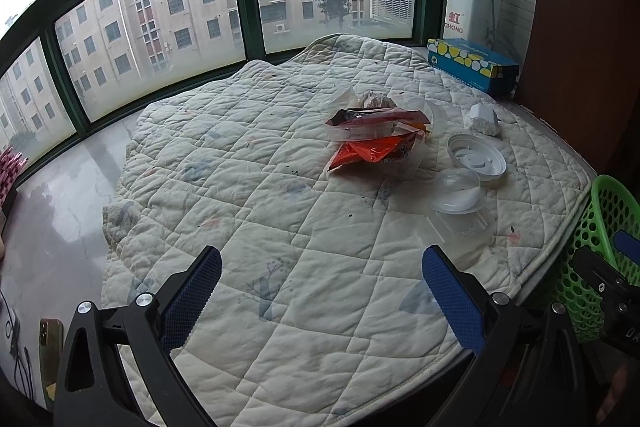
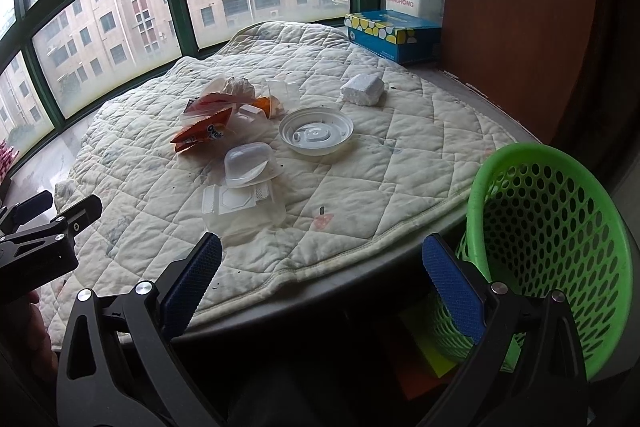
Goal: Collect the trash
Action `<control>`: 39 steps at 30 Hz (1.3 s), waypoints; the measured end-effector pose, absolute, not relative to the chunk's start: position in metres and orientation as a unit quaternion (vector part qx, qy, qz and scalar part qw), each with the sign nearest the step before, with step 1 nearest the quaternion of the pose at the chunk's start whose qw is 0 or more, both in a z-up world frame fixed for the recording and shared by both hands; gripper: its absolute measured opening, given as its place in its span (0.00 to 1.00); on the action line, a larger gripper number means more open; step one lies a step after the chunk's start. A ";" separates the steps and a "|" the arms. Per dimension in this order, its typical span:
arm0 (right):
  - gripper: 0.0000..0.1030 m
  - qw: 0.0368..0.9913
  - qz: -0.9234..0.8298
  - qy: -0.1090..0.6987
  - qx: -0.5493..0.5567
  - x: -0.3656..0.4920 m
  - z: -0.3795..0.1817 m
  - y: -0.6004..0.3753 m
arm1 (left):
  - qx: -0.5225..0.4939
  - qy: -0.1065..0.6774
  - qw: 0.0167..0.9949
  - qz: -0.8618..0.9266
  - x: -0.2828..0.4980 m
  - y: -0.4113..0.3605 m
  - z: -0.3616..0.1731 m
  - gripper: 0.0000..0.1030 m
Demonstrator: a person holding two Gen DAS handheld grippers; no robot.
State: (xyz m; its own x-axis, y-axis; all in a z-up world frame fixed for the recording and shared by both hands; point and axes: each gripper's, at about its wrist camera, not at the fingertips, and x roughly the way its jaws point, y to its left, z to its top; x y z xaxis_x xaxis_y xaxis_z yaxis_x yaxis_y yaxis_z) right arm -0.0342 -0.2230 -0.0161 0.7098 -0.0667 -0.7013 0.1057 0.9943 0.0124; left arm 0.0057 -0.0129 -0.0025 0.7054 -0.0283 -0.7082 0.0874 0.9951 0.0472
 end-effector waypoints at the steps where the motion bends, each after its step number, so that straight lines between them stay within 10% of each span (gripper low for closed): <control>1: 0.96 0.924 -0.047 0.378 0.026 -0.034 -0.016 -0.223 | 0.039 0.382 0.923 -0.031 0.006 -0.013 -0.003 0.94; 39: 0.96 0.919 -0.049 0.390 0.039 -0.006 -0.016 -0.239 | 0.058 0.388 0.919 -0.039 0.044 -0.028 0.010 0.94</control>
